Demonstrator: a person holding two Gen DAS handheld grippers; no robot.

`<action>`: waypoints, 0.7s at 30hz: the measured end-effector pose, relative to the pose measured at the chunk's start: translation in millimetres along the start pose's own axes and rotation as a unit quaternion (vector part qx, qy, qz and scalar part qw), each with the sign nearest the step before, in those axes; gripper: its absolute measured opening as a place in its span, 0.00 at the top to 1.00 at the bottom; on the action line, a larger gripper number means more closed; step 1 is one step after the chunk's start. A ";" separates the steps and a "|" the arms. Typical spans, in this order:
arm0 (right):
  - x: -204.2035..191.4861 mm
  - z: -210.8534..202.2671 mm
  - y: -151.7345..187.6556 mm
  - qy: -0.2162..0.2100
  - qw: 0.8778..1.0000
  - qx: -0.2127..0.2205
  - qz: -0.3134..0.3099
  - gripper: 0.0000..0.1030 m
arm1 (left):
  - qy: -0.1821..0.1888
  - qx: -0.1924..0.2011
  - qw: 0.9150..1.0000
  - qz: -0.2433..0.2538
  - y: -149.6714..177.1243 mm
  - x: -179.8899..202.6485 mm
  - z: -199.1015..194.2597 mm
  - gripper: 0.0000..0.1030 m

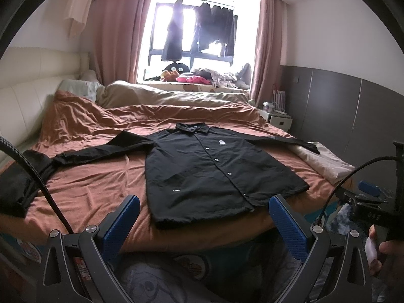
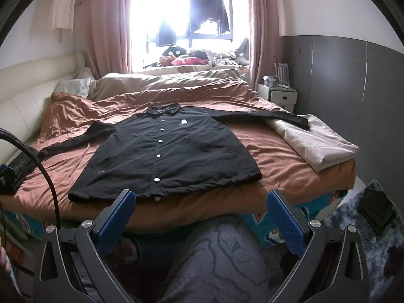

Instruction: Fold large clothes

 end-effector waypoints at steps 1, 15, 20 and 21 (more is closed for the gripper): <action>-0.3 0.0 0.2 -0.001 1.000 0.000 0.001 0.00 | 0.000 0.000 1.000 -0.001 -0.4 -0.1 0.2 0.00; -2.9 -1.1 2.9 0.000 1.000 0.002 -0.004 0.00 | 0.003 -0.002 1.000 -0.004 1.3 4.3 -0.5 0.00; -3.9 -1.7 2.8 0.000 1.000 0.004 -0.005 0.00 | 0.003 -0.003 1.000 -0.006 3.1 6.6 -1.2 0.00; -4.2 -1.6 3.2 0.000 1.000 0.004 -0.005 0.00 | 0.003 -0.002 1.000 -0.006 3.3 9.4 -2.0 0.00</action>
Point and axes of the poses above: each gripper's, at about its wrist camera, not at the fingertips, and z roughly the way its jaws point, x to its right, y to its underside, the point moved 4 cm from there along z, roughly the way its jaws point, and after that the axes turned 1 degree about y, right-handed, at the moved point
